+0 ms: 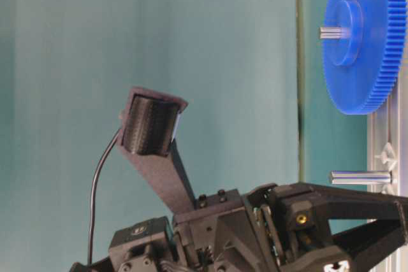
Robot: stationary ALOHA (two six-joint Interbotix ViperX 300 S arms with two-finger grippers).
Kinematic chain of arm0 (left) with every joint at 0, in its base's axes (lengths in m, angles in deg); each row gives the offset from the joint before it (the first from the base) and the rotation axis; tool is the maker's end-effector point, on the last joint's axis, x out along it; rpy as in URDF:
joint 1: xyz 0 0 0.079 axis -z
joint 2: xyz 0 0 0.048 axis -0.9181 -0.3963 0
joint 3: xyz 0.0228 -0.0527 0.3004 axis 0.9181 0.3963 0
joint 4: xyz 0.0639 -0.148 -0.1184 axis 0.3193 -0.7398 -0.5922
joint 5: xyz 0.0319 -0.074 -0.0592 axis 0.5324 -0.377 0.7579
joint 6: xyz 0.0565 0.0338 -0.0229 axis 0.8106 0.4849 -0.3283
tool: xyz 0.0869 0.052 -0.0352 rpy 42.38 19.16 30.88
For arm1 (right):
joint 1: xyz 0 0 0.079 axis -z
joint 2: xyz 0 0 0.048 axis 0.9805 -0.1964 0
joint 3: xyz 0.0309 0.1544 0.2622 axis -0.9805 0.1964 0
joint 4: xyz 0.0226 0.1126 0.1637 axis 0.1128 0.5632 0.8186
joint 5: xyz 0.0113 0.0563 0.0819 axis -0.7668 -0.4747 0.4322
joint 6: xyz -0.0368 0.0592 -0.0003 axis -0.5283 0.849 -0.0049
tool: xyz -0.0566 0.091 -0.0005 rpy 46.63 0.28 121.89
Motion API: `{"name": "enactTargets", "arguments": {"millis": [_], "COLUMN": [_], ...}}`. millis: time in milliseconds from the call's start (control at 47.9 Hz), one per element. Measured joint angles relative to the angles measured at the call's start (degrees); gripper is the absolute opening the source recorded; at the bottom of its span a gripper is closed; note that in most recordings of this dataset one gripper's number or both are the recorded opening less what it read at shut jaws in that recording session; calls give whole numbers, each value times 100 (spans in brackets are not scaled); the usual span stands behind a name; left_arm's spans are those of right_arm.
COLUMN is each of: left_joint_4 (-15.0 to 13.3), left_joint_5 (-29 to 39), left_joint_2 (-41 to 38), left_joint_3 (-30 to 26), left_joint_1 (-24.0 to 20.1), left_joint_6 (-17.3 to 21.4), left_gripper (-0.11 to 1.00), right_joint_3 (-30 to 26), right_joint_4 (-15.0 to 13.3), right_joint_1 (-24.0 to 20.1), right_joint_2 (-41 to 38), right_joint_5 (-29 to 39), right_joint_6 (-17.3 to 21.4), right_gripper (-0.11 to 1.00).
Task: Insert the small gear onto the shaft.
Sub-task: 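Lower the left gripper down around the blue gear's hub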
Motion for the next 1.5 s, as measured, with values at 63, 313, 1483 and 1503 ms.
{"name": "enactTargets", "arguments": {"millis": [63,313,1483,1503], "left_joint_4": [9,9,18,18], "left_joint_5": [35,70,79,79], "left_joint_2": [-35,-62,-202,-202], "left_joint_3": [-26,-26,-149,-149], "left_joint_1": [0,-9,-97,-97], "left_joint_6": [0,0,18,18], "left_gripper": [0,0,0,0], "right_joint_3": [0,18,70,70], "right_joint_4": [0,0,0,9], "right_joint_1": [0,0,0,0], "right_joint_2": [9,9,53,53], "right_joint_5": [9,9,-18,-9], "right_joint_6": [-9,0,0,9], "right_gripper": [3,3,3,3]}}
